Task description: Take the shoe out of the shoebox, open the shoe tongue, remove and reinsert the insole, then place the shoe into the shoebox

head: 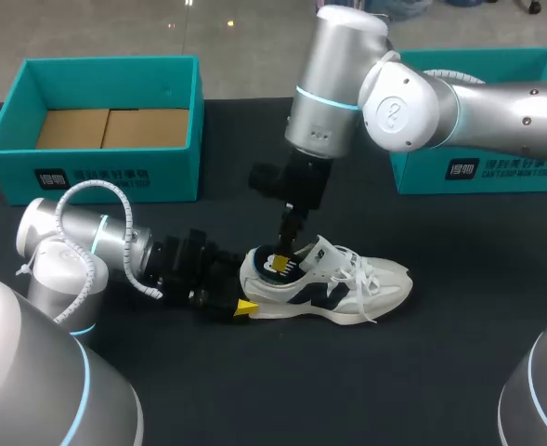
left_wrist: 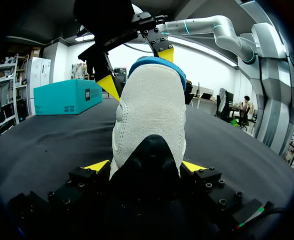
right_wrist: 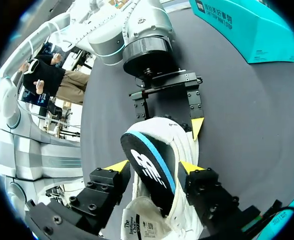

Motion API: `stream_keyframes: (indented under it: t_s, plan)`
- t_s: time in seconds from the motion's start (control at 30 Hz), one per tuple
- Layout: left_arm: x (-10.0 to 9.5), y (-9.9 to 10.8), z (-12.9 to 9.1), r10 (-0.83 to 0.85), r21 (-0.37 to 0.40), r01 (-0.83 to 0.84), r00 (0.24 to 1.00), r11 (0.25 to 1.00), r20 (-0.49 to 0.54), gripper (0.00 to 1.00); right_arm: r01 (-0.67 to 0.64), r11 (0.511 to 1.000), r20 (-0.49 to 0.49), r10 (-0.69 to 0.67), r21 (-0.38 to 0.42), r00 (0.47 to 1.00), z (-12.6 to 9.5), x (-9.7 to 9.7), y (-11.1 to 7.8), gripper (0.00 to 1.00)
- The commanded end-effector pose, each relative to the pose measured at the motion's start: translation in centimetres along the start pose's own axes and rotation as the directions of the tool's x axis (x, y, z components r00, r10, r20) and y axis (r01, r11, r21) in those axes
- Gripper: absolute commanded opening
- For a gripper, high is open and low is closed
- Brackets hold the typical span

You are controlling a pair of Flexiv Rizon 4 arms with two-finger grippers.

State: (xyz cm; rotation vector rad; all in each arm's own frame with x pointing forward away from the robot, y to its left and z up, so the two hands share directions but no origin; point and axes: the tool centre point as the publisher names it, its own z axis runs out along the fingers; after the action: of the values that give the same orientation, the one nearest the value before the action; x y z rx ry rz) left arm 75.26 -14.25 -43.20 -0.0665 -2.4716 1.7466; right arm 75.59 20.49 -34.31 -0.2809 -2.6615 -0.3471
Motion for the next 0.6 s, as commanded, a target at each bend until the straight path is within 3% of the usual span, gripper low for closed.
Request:
stream_keyframes:
  t_s: [0.03,0.37,0.6]
  plan:
    - [0.0,0.3,0.2,-0.001,-0.001,0.001,1.000,1.000,0.001,0.00,0.001,1.000,0.009,-0.001,-0.005,1.000,-0.4,0.3,-0.4,0.00]
    - [0.0,0.3,0.2,-0.001,-0.001,0.001,1.000,1.000,0.001,0.00,0.011,1.000,0.013,-0.011,-0.015,1.000,-0.6,-0.2,0.0,0.00]
    - [0.0,0.3,0.2,-0.001,-0.001,0.001,1.000,1.000,0.001,0.00,0.016,1.000,0.045,-0.015,-0.024,0.999,-2.2,-0.2,0.8,0.00]
